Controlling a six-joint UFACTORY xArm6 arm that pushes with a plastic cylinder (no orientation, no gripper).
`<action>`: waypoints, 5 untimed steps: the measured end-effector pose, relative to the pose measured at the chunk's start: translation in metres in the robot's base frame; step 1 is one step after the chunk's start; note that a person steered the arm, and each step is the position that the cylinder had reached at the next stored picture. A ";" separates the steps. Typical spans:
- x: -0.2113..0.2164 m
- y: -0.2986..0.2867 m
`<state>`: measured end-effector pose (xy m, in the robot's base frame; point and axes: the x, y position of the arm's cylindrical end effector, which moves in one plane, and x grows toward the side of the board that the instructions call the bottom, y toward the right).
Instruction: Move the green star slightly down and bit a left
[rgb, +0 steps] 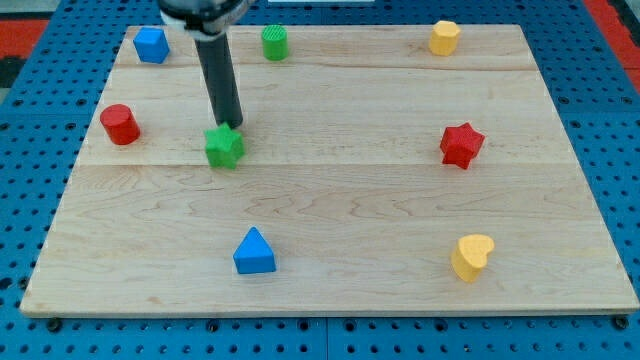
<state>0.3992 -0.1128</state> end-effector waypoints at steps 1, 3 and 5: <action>0.049 -0.022; 0.049 0.025; 0.098 -0.054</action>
<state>0.4967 -0.1665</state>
